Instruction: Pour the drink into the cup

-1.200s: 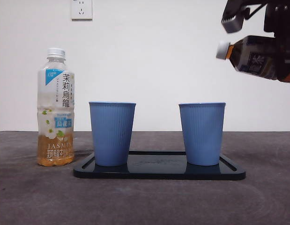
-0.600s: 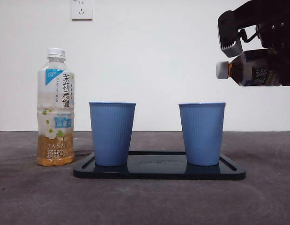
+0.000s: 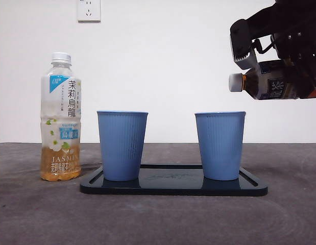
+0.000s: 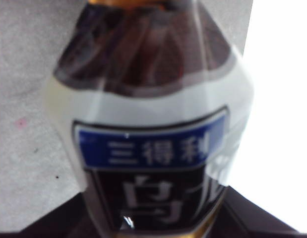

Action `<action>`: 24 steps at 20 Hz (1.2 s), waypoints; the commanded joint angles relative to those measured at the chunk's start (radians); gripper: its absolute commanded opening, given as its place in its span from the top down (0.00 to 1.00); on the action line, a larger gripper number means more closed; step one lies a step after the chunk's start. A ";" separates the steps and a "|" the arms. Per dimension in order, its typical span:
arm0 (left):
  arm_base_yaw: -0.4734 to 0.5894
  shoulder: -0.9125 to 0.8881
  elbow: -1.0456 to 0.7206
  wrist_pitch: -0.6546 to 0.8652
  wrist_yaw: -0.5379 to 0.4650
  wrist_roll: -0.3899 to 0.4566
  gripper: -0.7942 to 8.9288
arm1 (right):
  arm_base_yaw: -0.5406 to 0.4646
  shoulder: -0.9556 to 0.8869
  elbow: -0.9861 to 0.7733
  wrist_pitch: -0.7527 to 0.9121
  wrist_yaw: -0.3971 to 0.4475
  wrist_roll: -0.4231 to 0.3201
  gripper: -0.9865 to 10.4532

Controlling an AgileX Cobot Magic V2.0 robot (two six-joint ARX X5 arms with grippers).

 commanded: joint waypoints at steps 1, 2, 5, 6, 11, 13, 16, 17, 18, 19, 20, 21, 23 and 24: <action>-0.003 0.004 0.021 0.005 0.002 0.011 0.47 | 0.003 0.001 0.036 0.025 -0.006 0.101 0.78; -0.003 0.004 0.021 0.005 0.002 0.011 0.47 | -0.002 -0.006 0.036 0.025 -0.033 0.153 0.78; -0.003 0.004 0.021 0.005 0.002 0.011 0.47 | -0.018 -0.052 0.036 0.039 -0.137 0.311 0.78; -0.003 0.004 0.021 0.005 0.002 0.012 0.47 | -0.027 -0.078 0.036 0.047 -0.177 0.375 0.78; -0.003 0.004 0.021 0.006 0.002 0.012 0.47 | -0.147 -0.241 0.035 0.125 -0.512 0.710 0.78; -0.003 0.004 0.021 0.008 0.002 0.012 0.47 | -0.208 -0.283 0.024 0.167 -0.643 0.776 0.78; -0.003 0.004 0.021 0.013 0.001 0.012 0.47 | -0.264 -0.319 -0.067 0.285 -0.738 0.845 0.78; -0.003 0.004 0.021 0.013 0.001 0.012 0.47 | -0.275 -0.326 -0.116 0.354 -0.755 0.874 0.78; -0.003 0.004 0.021 0.013 0.002 0.012 0.47 | -0.285 -0.326 -0.169 0.435 -0.766 0.908 0.78; -0.003 0.004 0.021 0.012 0.001 0.012 0.47 | -0.291 -0.325 -0.211 0.498 -0.773 0.929 0.78; -0.003 0.004 0.021 0.012 0.002 0.012 0.47 | -0.295 -0.322 -0.259 0.573 -0.779 0.950 0.78; -0.003 0.004 0.021 0.012 0.002 0.012 0.47 | -0.297 -0.317 -0.290 0.625 -0.779 0.966 0.78; -0.003 0.004 0.021 0.012 0.002 0.012 0.47 | -0.300 -0.303 -0.356 0.743 -0.779 0.978 0.78; -0.003 0.004 0.021 0.012 0.002 0.012 0.47 | -0.300 -0.290 -0.381 0.795 -0.780 0.978 0.78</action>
